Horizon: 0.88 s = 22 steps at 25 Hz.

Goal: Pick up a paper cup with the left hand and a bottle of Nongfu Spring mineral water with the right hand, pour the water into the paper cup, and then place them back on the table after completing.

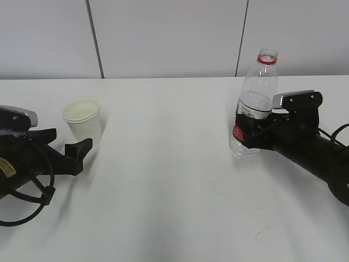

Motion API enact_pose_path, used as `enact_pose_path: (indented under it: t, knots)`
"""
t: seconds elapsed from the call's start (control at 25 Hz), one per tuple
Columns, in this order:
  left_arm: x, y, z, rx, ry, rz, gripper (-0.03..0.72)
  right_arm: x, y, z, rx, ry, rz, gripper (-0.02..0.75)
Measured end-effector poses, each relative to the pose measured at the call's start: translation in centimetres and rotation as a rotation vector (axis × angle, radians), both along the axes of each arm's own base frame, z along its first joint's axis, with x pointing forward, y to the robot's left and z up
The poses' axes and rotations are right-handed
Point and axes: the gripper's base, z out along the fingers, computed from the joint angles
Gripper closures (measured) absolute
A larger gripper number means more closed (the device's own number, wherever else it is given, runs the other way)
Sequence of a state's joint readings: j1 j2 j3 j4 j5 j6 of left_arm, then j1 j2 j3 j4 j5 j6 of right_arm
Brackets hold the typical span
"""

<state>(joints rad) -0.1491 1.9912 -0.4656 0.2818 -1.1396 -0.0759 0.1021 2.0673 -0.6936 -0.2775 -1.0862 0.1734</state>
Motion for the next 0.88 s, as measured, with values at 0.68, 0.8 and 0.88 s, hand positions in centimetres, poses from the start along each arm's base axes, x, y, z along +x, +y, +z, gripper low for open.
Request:
enact_pose_path:
  t: [0.68,0.8,0.88]
  knots:
    - [0.0,-0.1,0.0,0.002,0.0,-0.012,0.101,-0.7,0.0,-0.1,0.014,-0.014,0.005,0.113]
    - [-0.1,-0.1,0.0,0.003,0.001,-0.019,0.101,-1.0,0.0,-0.2,0.015,-0.01,0.006,0.111]
    - [-0.3,-0.1,-0.1,0.004,0.008,-0.02,0.101,-1.5,-0.1,-0.5,0.015,0.007,0.006,0.111]
